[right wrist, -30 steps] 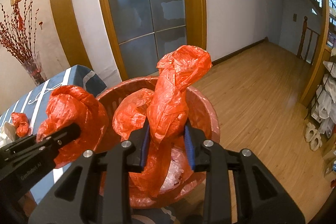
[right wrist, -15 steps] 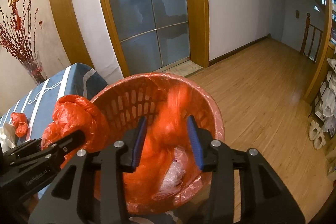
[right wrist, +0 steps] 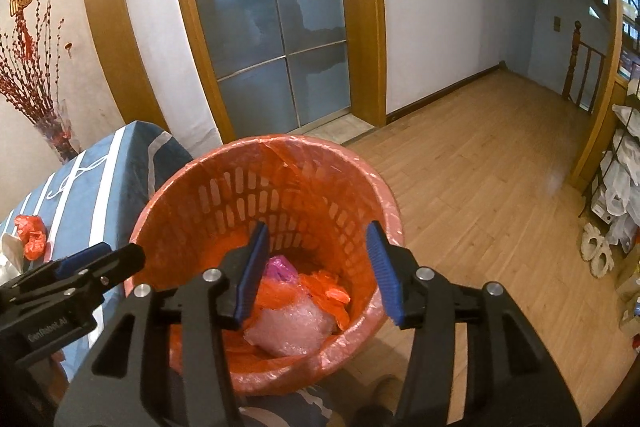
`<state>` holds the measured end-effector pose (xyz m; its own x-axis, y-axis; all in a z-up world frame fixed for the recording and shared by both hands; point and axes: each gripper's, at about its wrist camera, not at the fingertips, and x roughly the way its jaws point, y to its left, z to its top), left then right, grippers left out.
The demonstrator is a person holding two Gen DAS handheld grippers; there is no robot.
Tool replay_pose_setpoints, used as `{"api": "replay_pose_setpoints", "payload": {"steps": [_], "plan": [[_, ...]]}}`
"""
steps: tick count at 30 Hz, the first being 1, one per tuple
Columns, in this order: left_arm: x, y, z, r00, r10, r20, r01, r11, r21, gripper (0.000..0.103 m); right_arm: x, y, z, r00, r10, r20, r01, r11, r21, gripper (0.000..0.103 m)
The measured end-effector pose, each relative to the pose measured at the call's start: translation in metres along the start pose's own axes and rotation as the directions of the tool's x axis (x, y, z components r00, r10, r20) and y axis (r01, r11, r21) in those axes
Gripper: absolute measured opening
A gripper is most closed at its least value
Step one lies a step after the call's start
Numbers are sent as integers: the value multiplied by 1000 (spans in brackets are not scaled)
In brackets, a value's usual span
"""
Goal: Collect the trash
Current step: 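Open both tools to drop the red-orange bags into the basket, then move both open tools back over the table toward the remaining bags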
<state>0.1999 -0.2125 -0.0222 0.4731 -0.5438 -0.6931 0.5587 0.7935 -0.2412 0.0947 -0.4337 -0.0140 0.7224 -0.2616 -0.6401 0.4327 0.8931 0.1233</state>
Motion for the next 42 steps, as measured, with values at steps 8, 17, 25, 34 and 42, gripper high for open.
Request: {"api": "replay_pose_setpoints", "payload": {"steps": [8, 17, 25, 34, 42], "plan": [[-23, 13, -3, 996, 82, 47, -81, 997, -15, 71, -8, 5, -1, 1000, 3, 10, -3, 1000, -7, 51], [-69, 52, -20, 970, 218, 110, -214, 976, -52, 74, -26, 42, -5, 997, 70, 19, -69, 995, -71, 51], [-127, 108, -39, 927, 339, 162, -314, 936, -161, 74, -40, 100, -16, 987, 159, -5, -158, 974, -163, 51], [-199, 200, -62, 820, 543, 181, -465, 817, -341, 74, -49, 164, -32, 969, 244, -45, -248, 938, -243, 51], [-209, 268, -74, 808, 577, 117, -481, 762, -434, 67, -45, 206, -39, 958, 277, -70, -285, 913, -293, 51]]}}
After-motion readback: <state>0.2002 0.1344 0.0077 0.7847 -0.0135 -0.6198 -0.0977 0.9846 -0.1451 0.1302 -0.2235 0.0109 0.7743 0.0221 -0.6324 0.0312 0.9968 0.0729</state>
